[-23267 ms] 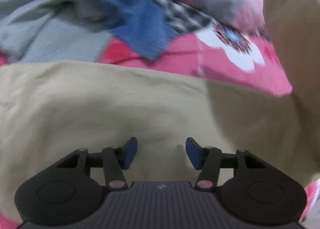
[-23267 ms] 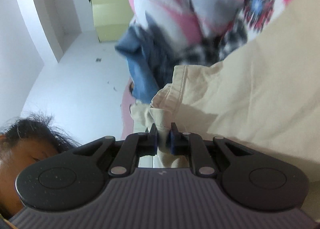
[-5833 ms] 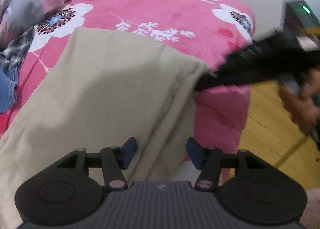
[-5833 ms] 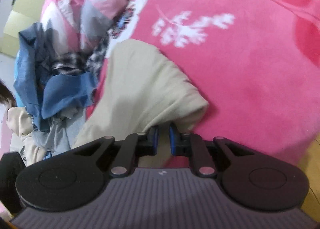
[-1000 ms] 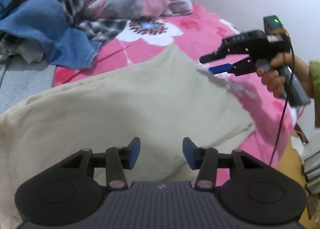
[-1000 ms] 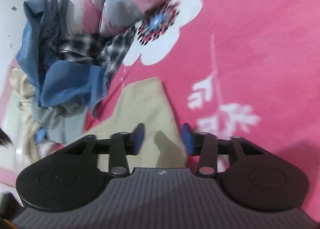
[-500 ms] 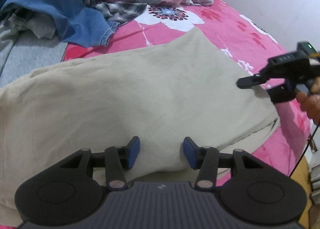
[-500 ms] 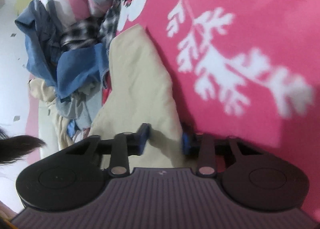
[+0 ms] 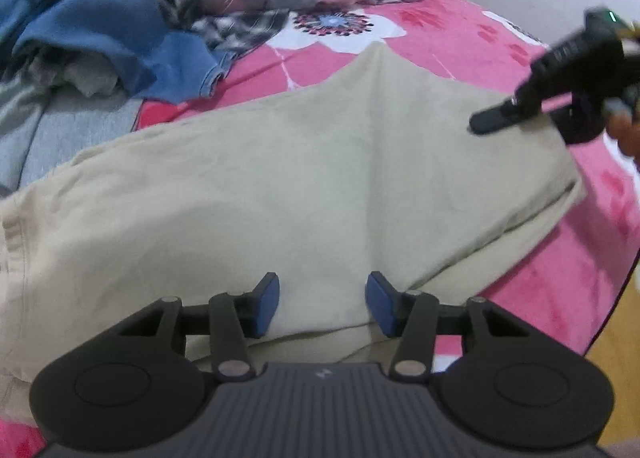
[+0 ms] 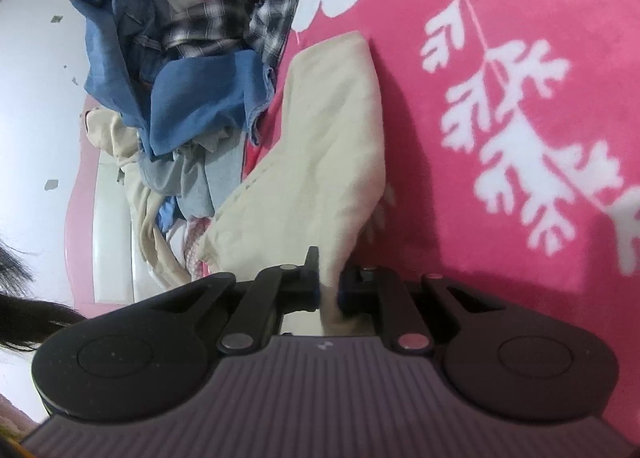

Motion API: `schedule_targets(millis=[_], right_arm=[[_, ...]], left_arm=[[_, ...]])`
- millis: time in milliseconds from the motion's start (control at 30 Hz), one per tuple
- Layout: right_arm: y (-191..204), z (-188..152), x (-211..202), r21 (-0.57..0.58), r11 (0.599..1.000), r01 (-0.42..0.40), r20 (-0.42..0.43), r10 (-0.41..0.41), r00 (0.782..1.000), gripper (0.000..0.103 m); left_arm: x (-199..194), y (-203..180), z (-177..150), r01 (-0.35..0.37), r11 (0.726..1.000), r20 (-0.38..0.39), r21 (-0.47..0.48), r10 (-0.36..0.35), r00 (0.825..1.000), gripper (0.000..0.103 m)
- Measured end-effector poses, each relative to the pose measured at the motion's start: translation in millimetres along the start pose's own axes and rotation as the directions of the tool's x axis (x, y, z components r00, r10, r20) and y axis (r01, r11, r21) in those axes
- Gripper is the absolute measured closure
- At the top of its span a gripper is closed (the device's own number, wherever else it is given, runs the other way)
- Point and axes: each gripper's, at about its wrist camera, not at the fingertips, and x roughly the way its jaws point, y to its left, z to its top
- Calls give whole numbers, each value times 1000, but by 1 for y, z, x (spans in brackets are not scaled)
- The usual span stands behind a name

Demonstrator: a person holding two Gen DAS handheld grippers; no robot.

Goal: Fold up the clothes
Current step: 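Grasp the trouser edge with the right tool and lift it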

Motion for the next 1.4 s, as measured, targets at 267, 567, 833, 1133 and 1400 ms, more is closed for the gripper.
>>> schedule_targets(millis=[267,567,833,1133,1400], right_arm=[[51,-5,1,-117,985,-125,-31,123,992,98],[126,-21,26,-314,932,-182,-140,144,980,97],[150,-29,30,-314,933,-177,-114,148,982,97],[195,-54,70,-323,917,-233,-122,204,971,97],[228,-71,144,-332,911,-245,-198,186,962,97]], left_arm=[[2,-2,-5,-6,1000,19,9,6,1000,51],[-17,17,1,25,1000,20,11,-25,999,53],[-26,95,31,-51,996,86,-71,57,995,53],[-6,145,32,-27,962,88,-271,53,995,55],[-86,227,-23,35,805,99,-592,30,995,51]])
